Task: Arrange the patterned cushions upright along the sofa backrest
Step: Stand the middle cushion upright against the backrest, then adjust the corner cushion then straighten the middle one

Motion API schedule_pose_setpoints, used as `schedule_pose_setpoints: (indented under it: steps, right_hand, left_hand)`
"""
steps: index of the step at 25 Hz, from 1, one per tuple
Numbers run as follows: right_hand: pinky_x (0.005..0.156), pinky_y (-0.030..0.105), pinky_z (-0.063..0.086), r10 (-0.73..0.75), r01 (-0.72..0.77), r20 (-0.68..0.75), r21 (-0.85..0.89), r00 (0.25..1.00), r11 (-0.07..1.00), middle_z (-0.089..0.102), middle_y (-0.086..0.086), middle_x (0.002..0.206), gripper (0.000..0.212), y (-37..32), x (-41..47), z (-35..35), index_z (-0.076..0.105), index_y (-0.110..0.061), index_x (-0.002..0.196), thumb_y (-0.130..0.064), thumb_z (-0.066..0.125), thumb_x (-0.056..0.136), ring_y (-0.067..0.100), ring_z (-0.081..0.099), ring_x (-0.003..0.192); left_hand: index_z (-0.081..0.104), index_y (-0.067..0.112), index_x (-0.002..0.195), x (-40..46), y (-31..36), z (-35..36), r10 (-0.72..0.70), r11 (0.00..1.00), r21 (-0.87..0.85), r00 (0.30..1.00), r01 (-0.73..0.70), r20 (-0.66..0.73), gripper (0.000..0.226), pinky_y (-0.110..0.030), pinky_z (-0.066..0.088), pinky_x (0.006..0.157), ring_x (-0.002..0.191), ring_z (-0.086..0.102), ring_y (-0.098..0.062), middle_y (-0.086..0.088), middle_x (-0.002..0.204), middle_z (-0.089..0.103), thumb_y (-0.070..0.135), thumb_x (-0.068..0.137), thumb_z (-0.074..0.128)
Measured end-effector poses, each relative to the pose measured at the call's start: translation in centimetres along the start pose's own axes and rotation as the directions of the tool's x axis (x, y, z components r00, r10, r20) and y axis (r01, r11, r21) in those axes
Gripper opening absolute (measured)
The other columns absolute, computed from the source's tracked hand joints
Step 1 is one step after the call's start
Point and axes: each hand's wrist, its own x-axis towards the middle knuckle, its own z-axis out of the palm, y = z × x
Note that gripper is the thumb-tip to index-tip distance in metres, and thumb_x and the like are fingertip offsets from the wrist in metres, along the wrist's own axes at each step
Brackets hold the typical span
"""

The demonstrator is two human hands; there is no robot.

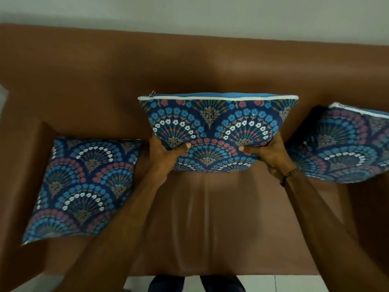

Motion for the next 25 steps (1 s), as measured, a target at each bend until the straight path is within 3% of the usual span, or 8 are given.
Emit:
schedule_pose_setpoints:
  steps: [4, 6, 8, 10, 13, 20, 22, 25]
  right_hand:
    - [0.101, 0.054, 0.057, -0.024, 0.025, -0.033, 0.031, 0.999, 0.999, 0.064, 0.017, 0.139, 0.086, 2.8, 0.7, -0.5, 0.049, -0.008, 0.141, 0.014, 0.089, 0.068, 0.033, 0.064, 0.125]
    - [0.098, 0.048, 0.058, 0.016, -0.008, -0.097, 0.078, 0.995, 0.997, 0.064, 0.013, 0.139, 0.081, 4.6, -0.3, 0.5, 0.052, -0.017, 0.135, 0.007, 0.092, 0.069, 0.029, 0.065, 0.123]
    - [0.092, 0.043, 0.056, 0.170, -0.158, -0.131, 0.092, 0.977, 0.983, 0.062, 0.004, 0.139, 0.067, 6.1, -2.4, 2.2, 0.055, -0.034, 0.126, -0.013, 0.093, 0.075, 0.023, 0.065, 0.121]
    - [0.101, 0.052, 0.050, 0.440, -0.441, -0.047, -0.004, 0.897, 0.897, 0.056, 0.003, 0.147, 0.064, 7.1, -4.0, 5.6, 0.055, -0.026, 0.141, -0.035, 0.085, 0.085, 0.028, 0.053, 0.137]
    - [0.112, 0.053, 0.047, 0.541, -0.538, 0.153, -0.063, 0.827, 0.840, 0.053, 0.004, 0.152, 0.061, 7.3, -5.6, 13.9, 0.052, -0.020, 0.150, -0.041, 0.071, 0.096, 0.030, 0.046, 0.143]
    - [0.082, 0.051, 0.060, 0.663, -0.584, 0.397, -0.317, 0.634, 0.748, 0.045, 0.003, 0.157, 0.099, 6.2, -6.3, 37.4, 0.039, -0.028, 0.155, -0.065, 0.082, 0.074, 0.033, 0.054, 0.133]
    - [0.094, 0.052, 0.057, 0.582, -0.488, 0.458, -0.318, 0.672, 0.813, 0.053, 0.003, 0.151, 0.066, 6.4, -6.1, 41.4, 0.053, -0.025, 0.138, -0.056, 0.078, 0.085, 0.028, 0.061, 0.126]
    - [0.103, 0.053, 0.055, 0.472, -0.382, 0.412, -0.285, 0.779, 0.879, 0.062, 0.011, 0.145, 0.056, 7.0, -6.6, 43.4, 0.061, -0.018, 0.134, -0.038, 0.083, 0.086, 0.029, 0.065, 0.127]
  left_hand:
    - [0.042, 0.006, 0.148, 0.0, -1.7, 2.0, 0.054, 0.994, 0.095, 0.998, -0.051, -0.023, 0.084, 0.005, 0.046, 0.082, 0.110, 0.060, 0.004, -0.003, 0.140, 0.057, 0.003, 0.078, 0.089]
    - [0.041, 0.003, 0.150, -0.3, -2.8, 1.4, 0.079, 0.970, 0.228, 0.997, -0.082, 0.019, 0.085, 0.011, 0.039, 0.083, 0.121, 0.053, -0.007, -0.006, 0.142, 0.055, 0.008, 0.080, 0.089]
    - [0.040, 0.007, 0.153, 0.2, -4.2, 0.0, 0.095, 0.912, 0.385, 0.987, -0.138, 0.127, 0.086, 0.000, 0.040, 0.103, 0.134, 0.048, -0.015, -0.009, 0.153, 0.051, 0.024, 0.084, 0.088]
    - [0.034, 0.013, 0.159, 1.4, -6.3, -3.2, 0.029, 0.815, 0.567, 0.987, -0.116, 0.160, 0.089, -0.041, 0.033, 0.127, 0.151, 0.037, -0.029, -0.014, 0.164, 0.039, 0.042, 0.088, 0.079]
    - [0.029, 0.011, 0.161, 3.4, -9.9, -11.5, 0.016, 0.617, 0.787, 1.000, 0.007, -0.022, 0.085, -0.066, 0.004, 0.129, 0.161, 0.011, -0.041, -0.020, 0.171, 0.020, 0.051, 0.096, 0.065]
    - [0.006, 0.020, 0.167, 7.9, -14.4, -30.3, -0.194, 0.605, 0.734, 0.952, 0.307, -0.239, 0.130, -0.066, 0.009, 0.129, 0.163, 0.007, -0.037, -0.013, 0.177, 0.005, 0.083, 0.072, 0.069]
    - [0.003, 0.018, 0.166, 9.3, -14.4, -32.6, -0.337, 0.709, 0.559, 0.902, 0.431, -0.268, 0.147, -0.062, 0.022, 0.128, 0.160, 0.018, -0.040, -0.015, 0.175, 0.014, 0.082, 0.058, 0.080]
    - [0.022, 0.012, 0.162, 10.0, -14.3, -34.2, -0.347, 0.830, 0.369, 0.905, 0.418, -0.247, 0.149, -0.057, 0.039, 0.122, 0.151, 0.039, -0.038, -0.014, 0.166, 0.037, 0.073, 0.046, 0.092]
